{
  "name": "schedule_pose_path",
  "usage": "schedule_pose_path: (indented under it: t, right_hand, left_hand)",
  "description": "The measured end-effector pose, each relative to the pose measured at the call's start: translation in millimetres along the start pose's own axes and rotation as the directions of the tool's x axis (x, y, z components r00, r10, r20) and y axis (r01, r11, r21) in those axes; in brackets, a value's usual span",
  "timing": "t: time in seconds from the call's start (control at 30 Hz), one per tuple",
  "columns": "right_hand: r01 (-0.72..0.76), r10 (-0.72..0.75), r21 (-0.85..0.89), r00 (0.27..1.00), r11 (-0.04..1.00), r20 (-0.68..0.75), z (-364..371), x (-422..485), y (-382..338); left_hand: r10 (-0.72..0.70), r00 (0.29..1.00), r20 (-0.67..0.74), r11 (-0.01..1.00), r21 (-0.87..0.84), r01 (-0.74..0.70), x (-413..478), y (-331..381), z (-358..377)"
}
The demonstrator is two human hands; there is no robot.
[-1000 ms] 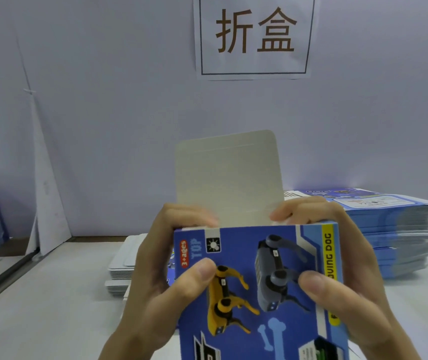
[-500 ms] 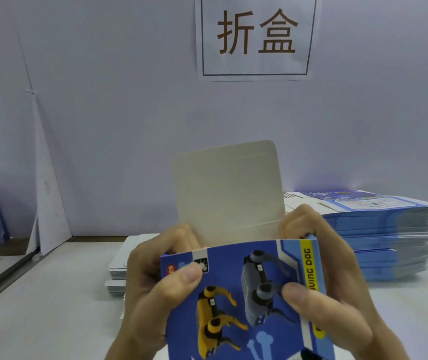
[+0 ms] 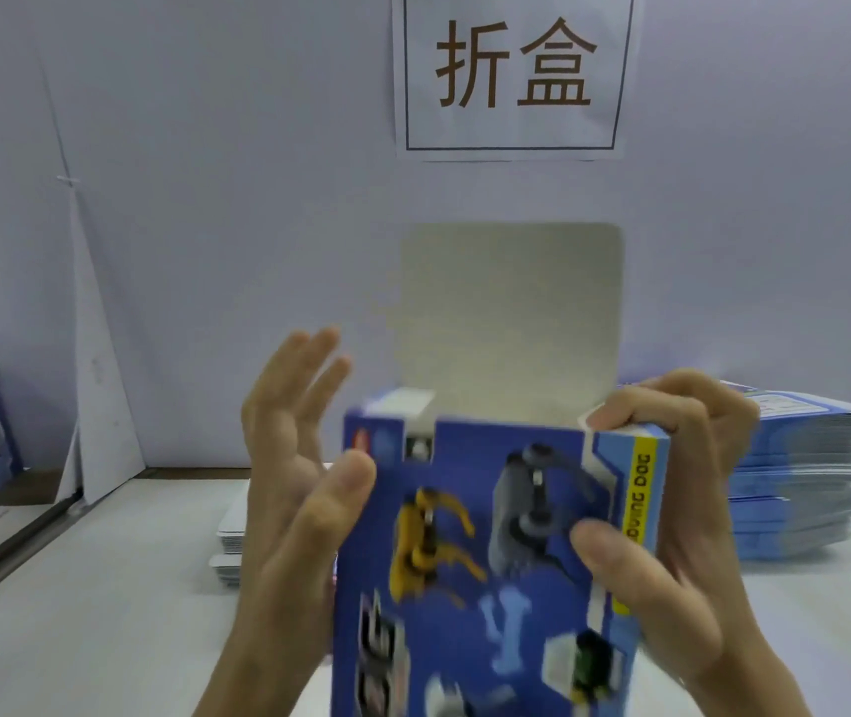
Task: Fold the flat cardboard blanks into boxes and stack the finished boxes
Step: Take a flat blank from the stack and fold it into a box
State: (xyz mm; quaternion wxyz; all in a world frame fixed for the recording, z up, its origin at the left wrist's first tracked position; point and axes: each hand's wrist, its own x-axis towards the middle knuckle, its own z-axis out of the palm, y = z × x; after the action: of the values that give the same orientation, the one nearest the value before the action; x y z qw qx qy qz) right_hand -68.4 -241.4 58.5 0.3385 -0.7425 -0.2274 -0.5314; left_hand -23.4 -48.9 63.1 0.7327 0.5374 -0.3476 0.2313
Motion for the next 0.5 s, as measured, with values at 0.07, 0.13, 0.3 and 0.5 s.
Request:
schedule_pose_path:
  t: [0.07,0.13,0.3,0.5]
  right_hand:
    - [0.006,-0.021,-0.096,0.988,0.995,-0.153,5,3,0]
    - [-0.020,0.003,-0.062,0.965,0.998,-0.263,12,4,-1]
    - [-0.020,0.030,0.079,0.992,0.997,-0.125,22,-6,-3]
    - [-0.156,0.265,0.629,0.961,0.761,-0.083,14,2,-1]
  left_hand:
    - [-0.067,0.997,0.046,0.995,0.071,0.064,3,-2,-6]
    - [-0.085,0.979,0.186,0.975,0.219,0.043,1,1,-7]
    - [0.014,0.964,0.266,0.774,0.607,-0.179,-14,-14,11]
    - [0.071,0.974,0.215,0.742,0.642,-0.195,-9,-34,10]
